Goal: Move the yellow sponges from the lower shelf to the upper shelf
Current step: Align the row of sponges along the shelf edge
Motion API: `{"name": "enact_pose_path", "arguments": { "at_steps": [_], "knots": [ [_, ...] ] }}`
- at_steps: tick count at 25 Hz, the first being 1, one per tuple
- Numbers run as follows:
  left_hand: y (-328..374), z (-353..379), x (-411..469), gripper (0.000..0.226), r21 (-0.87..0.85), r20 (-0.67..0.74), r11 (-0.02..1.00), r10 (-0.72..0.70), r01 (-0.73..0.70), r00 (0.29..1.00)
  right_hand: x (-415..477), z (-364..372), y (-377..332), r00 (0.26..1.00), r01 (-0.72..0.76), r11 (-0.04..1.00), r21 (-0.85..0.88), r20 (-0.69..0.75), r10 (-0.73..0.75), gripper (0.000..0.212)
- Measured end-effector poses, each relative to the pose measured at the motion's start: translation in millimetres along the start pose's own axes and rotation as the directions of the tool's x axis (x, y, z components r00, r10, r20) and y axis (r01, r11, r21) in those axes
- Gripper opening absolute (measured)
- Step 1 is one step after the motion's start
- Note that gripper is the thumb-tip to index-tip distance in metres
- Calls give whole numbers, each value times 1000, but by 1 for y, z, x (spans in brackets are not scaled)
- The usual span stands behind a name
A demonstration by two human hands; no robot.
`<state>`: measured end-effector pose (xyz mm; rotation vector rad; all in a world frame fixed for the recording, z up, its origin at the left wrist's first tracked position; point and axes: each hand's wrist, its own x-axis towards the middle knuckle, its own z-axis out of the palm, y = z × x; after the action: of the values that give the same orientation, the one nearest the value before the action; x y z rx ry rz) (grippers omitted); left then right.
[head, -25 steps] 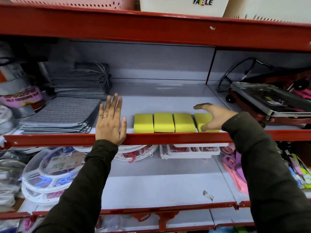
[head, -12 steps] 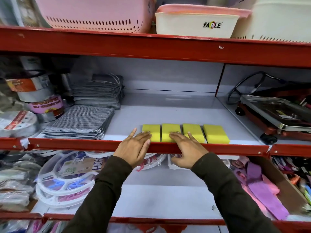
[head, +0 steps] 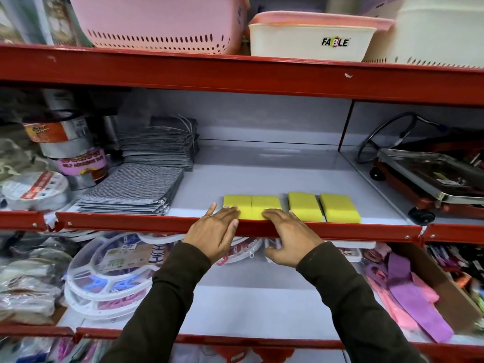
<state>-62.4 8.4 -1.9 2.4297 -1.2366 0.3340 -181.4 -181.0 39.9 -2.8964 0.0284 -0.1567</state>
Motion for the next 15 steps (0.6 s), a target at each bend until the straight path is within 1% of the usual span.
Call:
{"name": "enact_pose_path", "arguments": {
  "at_steps": [2,4,7,9,11,15],
  "knots": [
    [5,-2,0,78,35,-8,999,-9,10,1000,-4,-3,4,1000,-3,1000,3,-24,3,88],
    [17,-3,5,79,57,0,998,-10,10,1000,-11,-12,16,995,-45,999,7,-87,46,89],
    [51,3,26,83,40,39,998,52,-54,998,-26,-28,51,971,-202,979,-8,-128,200,91],
    [80,11,43,87,41,83,991,123,-126,989,-37,-31,74,942,-322,946,-42,-112,316,91],
    [105,23,58,92,58,129,981,174,-183,976,-45,-29,86,914,-402,914,-54,-84,398,88],
    [126,43,72,100,89,178,975,183,-201,967,-49,-21,92,915,-401,914,-58,-62,398,85]
  ]
}}
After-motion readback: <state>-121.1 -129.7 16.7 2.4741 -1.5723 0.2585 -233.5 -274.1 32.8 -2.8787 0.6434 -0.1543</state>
